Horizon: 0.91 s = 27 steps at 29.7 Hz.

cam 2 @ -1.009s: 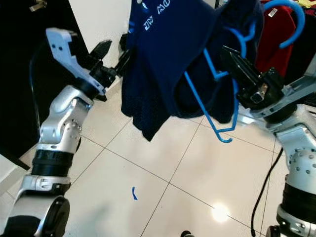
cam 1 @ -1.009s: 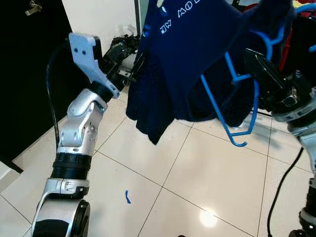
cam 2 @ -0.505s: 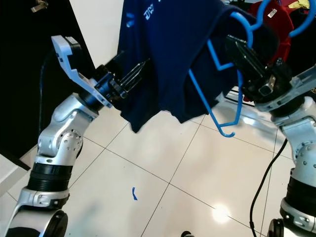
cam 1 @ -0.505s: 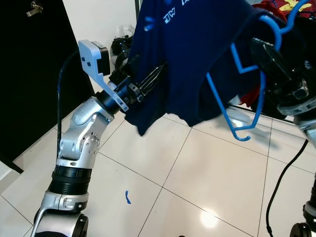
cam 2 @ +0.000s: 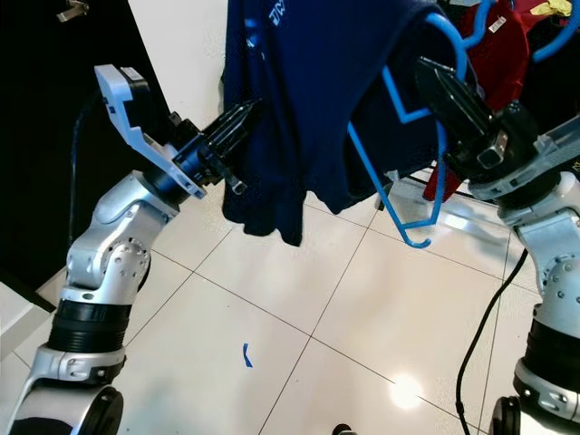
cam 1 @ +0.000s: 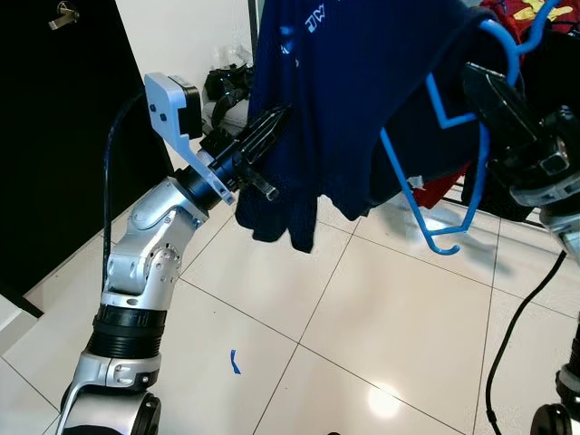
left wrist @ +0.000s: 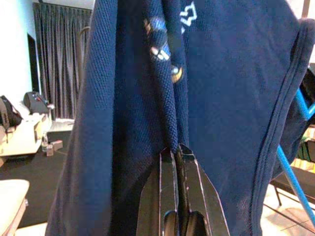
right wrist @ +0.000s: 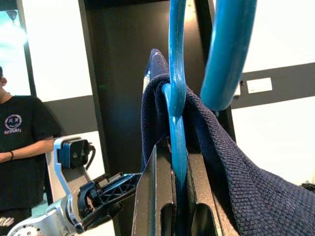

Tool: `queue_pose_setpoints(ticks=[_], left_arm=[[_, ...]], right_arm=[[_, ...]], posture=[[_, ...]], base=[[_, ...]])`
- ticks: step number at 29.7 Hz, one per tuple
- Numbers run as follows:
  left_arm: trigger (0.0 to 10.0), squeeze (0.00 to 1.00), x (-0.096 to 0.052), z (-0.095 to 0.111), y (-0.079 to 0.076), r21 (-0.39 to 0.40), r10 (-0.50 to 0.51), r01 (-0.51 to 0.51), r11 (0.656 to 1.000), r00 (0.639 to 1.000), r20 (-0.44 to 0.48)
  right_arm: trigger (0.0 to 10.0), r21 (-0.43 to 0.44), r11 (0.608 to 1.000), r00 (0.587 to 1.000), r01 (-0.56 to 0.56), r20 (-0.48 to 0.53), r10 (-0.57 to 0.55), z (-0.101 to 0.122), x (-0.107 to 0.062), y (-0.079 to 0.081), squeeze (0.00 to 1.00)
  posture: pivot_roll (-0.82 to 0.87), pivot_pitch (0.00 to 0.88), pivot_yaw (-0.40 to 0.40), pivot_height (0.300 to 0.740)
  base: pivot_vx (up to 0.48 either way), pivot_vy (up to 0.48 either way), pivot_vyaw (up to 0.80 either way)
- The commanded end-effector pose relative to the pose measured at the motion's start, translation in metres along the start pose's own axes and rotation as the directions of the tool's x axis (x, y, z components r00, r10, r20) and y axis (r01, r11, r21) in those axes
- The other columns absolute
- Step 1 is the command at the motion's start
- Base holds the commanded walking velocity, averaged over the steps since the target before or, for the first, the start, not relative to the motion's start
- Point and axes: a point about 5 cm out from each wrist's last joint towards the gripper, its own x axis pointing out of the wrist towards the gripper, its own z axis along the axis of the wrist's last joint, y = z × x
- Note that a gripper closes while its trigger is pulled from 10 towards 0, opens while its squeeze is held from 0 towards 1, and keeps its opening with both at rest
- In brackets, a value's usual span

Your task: Hang hanger

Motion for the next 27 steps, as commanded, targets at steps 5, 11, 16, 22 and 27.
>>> queue_pose_setpoints(ticks=[5,11,16,22,27], left_arm=[[0.0,0.0,-0.008,-0.004,-0.002,0.012,-0.02,0.02,1.0,0.999,-0.044],[1.5,0.0,-0.014,-0.011,-0.005,0.035,-0.035,0.039,0.999,0.995,-0.094],[10.0,1.0,-0.014,-0.007,0.007,0.075,0.063,-0.058,0.995,0.995,-0.077],[10.0,1.0,-0.015,0.008,0.019,0.078,0.133,-0.133,0.988,0.991,-0.002],[10.0,1.0,-0.019,0.004,0.021,0.085,0.15,-0.148,0.985,0.989,-0.017]], right_arm=[[10.0,-0.026,1.0,1.0,-0.013,0.028,0.014,0.008,0.003,0.002,0.0],[10.0,-0.026,1.0,0.999,0.001,0.033,0.0,0.008,0.003,0.0,0.0],[10.0,-0.022,1.0,1.0,-0.012,0.029,0.013,0.006,0.004,0.001,0.0],[10.0,-0.019,1.0,0.999,-0.014,0.028,0.015,0.005,0.004,0.002,0.0],[10.0,-0.012,1.0,0.999,-0.021,0.034,0.022,0.005,0.005,0.003,0.0]], posture=[[-0.01,0.157,0.053,0.74],[0.0,0.155,0.053,0.74],[0.0,0.152,0.051,0.74],[0.0,0.15,0.049,0.74],[0.0,0.148,0.052,0.74]], base=[[0.0,0.0,0.0],[0.0,0.0,0.0],[0.0,0.0,0.0],[0.0,0.0,0.0],[0.0,0.0,0.0]])
